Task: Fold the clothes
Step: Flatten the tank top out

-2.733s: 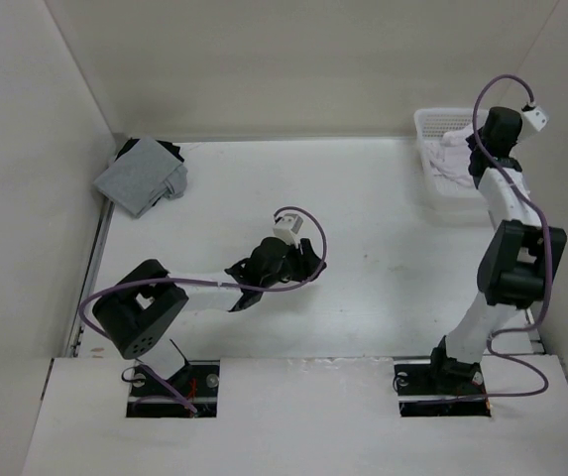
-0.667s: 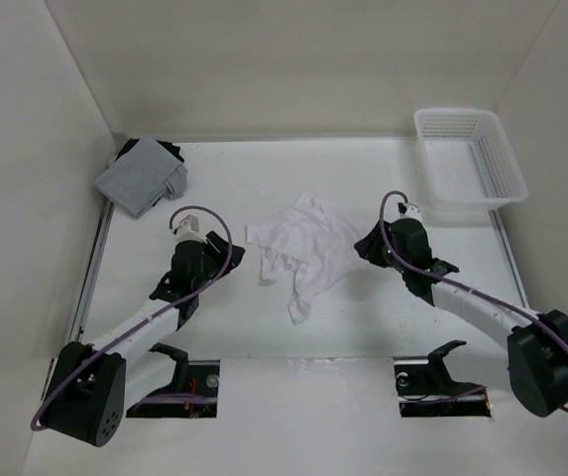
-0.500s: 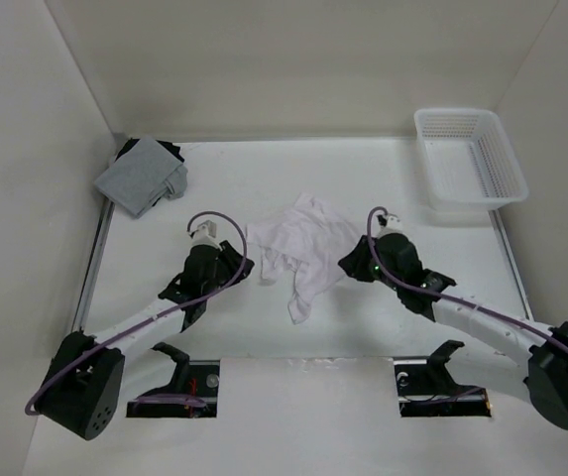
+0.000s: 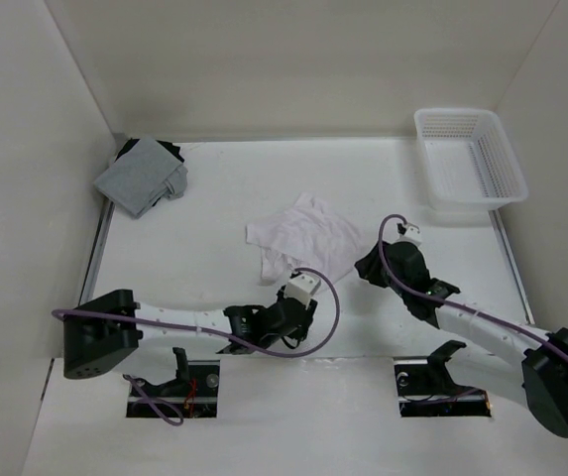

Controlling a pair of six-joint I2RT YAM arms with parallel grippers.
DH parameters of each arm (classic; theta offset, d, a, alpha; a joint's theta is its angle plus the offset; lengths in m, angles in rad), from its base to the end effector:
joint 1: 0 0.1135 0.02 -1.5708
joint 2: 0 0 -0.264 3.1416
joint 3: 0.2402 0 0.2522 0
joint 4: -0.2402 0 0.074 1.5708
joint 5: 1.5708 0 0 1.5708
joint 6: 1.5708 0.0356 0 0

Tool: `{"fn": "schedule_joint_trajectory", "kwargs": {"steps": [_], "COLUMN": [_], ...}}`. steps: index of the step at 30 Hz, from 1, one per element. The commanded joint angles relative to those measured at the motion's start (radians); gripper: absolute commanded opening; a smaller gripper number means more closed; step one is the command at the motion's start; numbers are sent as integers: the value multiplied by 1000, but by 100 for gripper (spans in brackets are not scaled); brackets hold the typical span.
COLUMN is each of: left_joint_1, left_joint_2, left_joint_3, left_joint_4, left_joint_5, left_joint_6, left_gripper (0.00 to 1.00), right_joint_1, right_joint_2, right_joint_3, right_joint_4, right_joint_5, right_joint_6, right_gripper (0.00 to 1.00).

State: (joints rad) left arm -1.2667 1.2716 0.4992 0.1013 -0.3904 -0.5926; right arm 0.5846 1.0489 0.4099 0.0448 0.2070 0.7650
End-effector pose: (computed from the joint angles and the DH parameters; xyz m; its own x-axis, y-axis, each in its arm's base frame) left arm 0.0858 -0.2280 0.1713 -0.5974 0.1787 -0.7818 0.5539 0.7969 -0.2411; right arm 0.1800 0.1103 0.1835 -0.6125 0.4074 -0.6774 0.0362 0.8705 0.4908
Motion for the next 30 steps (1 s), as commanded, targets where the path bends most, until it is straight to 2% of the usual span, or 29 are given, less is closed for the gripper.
{"fn": "schedule_joint_trajectory", "kwargs": {"steps": [1, 12, 16, 17, 18, 20, 22, 24, 27, 30], "left_joint_1": [-52, -52, -70, -72, -69, -50, -21, 60, 169, 340], "left_joint_2": [86, 219, 255, 247, 235, 174, 102, -39, -205, -415], "left_joint_3": [73, 113, 137, 145, 147, 144, 133, 99, 58, 0], "left_joint_4": [-28, -11, -11, -17, -20, -26, -28, -20, -17, -29], "left_joint_5": [-189, -166, -149, -163, -174, -203, -211, -177, -107, -10], "left_joint_6": [106, 134, 143, 151, 154, 157, 159, 127, 56, -71], "left_gripper": [37, 37, 25, 15, 12, 5, 3, 1, 1, 1], "right_joint_1": [-36, -78, -93, -96, -99, -102, -108, -133, -156, -180], "right_joint_2": [-29, -89, -56, -29, -11, 14, 37, 112, 212, 333], "right_joint_3": [-32, -114, -106, -100, -92, -85, -74, -37, 15, 61], "right_joint_4": [116, 159, 187, 204, 211, 227, 239, 262, 274, 340], "right_joint_5": [-35, -81, -81, -83, -83, -83, -83, -83, -96, -121], "right_joint_6": [16, 22, 22, 22, 22, 22, 22, 28, 37, 66], "right_gripper": [40, 41, 43, 45, 47, 50, 53, 58, 57, 51]}}
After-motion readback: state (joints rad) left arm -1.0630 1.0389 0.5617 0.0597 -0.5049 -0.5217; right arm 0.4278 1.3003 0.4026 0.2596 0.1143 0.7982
